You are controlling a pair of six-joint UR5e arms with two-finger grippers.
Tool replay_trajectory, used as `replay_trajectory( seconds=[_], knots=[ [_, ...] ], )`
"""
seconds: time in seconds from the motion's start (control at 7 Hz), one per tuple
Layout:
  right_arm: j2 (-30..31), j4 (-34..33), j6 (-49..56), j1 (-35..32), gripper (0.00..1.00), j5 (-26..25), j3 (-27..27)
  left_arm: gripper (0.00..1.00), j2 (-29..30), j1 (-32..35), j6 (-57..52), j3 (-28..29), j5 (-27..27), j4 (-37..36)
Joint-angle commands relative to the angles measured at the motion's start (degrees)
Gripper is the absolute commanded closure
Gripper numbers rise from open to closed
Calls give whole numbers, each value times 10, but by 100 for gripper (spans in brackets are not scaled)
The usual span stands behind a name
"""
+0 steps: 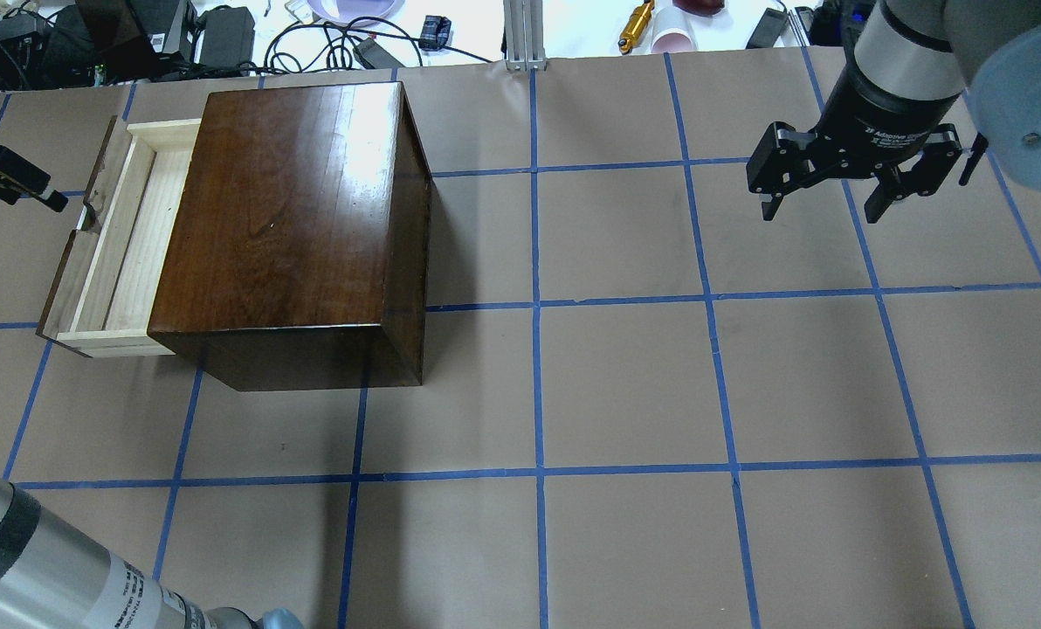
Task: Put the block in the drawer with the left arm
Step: 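Release the handle and move the left gripper toward the yellow cube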
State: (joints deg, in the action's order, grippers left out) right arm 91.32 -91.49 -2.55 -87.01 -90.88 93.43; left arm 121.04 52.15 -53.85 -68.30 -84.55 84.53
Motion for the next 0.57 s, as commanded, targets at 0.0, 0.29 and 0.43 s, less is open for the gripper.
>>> replay_trajectory(
  seconds=[0.0, 0.29, 0.43],
  knots=[
    [0, 0, 0, 0, 0, 0, 0, 0, 21, -47, 31, 45, -39, -10],
    [0, 0, 0, 0, 0, 0, 0, 0, 47, -76, 31, 47, -38, -50],
    [0, 0, 0, 0, 0, 0, 0, 0, 61, -91, 20, 48, -38, -68]
  ],
)
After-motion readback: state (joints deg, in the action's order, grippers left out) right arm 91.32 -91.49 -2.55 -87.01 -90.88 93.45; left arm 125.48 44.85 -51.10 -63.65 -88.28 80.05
